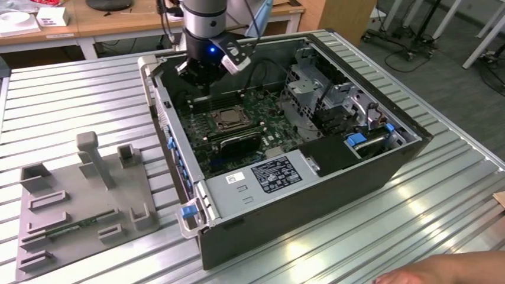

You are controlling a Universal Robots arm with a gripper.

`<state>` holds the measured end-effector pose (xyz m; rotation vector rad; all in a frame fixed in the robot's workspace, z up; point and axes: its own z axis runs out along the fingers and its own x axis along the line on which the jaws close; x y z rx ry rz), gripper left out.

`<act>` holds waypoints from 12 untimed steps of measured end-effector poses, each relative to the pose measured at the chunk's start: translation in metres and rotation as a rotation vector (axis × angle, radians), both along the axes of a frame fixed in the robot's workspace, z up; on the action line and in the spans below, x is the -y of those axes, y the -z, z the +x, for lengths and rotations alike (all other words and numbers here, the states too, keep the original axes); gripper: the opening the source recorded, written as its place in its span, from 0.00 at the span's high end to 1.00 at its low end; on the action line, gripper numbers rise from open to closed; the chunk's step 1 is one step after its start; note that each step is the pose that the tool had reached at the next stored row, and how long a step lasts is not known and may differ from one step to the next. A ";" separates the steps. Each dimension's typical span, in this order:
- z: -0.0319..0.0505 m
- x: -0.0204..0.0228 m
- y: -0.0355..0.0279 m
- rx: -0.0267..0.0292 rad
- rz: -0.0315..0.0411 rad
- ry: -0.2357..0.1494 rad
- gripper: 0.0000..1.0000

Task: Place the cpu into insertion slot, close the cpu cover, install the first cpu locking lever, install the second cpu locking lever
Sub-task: 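Install the first cpu locking lever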

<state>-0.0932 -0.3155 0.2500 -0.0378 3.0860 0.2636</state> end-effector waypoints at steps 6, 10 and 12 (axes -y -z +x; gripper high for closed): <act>0.0086 -0.0015 0.0000 0.0000 -0.0001 0.004 0.90; 0.0087 -0.0015 0.0001 0.0001 0.0000 0.004 0.90; 0.0091 -0.0015 0.0002 0.0001 0.0001 0.004 0.90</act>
